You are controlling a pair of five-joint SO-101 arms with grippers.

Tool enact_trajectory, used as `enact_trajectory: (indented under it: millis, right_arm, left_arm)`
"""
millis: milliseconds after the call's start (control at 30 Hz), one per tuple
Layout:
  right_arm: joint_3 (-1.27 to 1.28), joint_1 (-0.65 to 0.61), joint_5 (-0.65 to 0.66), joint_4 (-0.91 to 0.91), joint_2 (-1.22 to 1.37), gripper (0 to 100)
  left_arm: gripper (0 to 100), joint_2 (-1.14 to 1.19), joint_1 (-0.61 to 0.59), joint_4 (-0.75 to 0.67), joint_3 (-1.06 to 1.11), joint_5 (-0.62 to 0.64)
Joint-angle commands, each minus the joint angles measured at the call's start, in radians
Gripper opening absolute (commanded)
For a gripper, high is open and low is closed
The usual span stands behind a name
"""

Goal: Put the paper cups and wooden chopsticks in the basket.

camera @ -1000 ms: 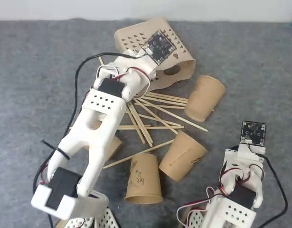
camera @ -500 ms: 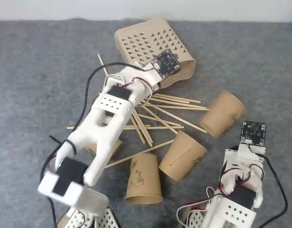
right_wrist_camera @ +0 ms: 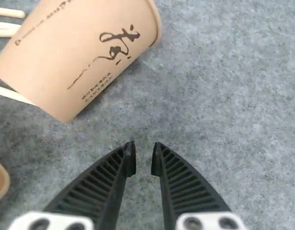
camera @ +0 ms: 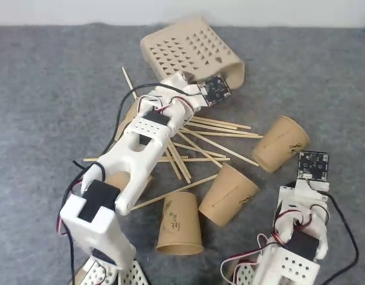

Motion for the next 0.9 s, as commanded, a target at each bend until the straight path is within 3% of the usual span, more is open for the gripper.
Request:
enact_trajectory:
  millis: [0,100,233,400,667,867]
  right_arm:
    - [-0.008,-0.007,0.012,-0.021,-0.013,8.0]
    - [-0.008,-0.007,0.012,-0.021,-0.013,8.0]
    - [-0.006,-0.007,0.012,-0.021,-0.013,8.0]
    - [-0.006,-0.008,0.012,-0.021,-0.013,8.0]
    - [-0.006,-0.008,0.012,-0.021,-0.013,7.9]
    - [-0.006,-0.007,0.012,-0.019,-0.013,7.8]
  left_arm:
    - [1,-0.02,-0.046,-0.037,-0.01,0.049]
    - [1,-0.06,-0.058,-0.025,-0.008,0.097]
    - [1,-0.19,-0.052,0.152,-0.047,0.207]
    - [1,-0.293,-0.054,0.442,-0.283,0.516]
    - [1,-0.098,-0.084,0.818,-0.786,0.887]
    - [1,0.11,-0.147,0.824,-1.023,0.982]
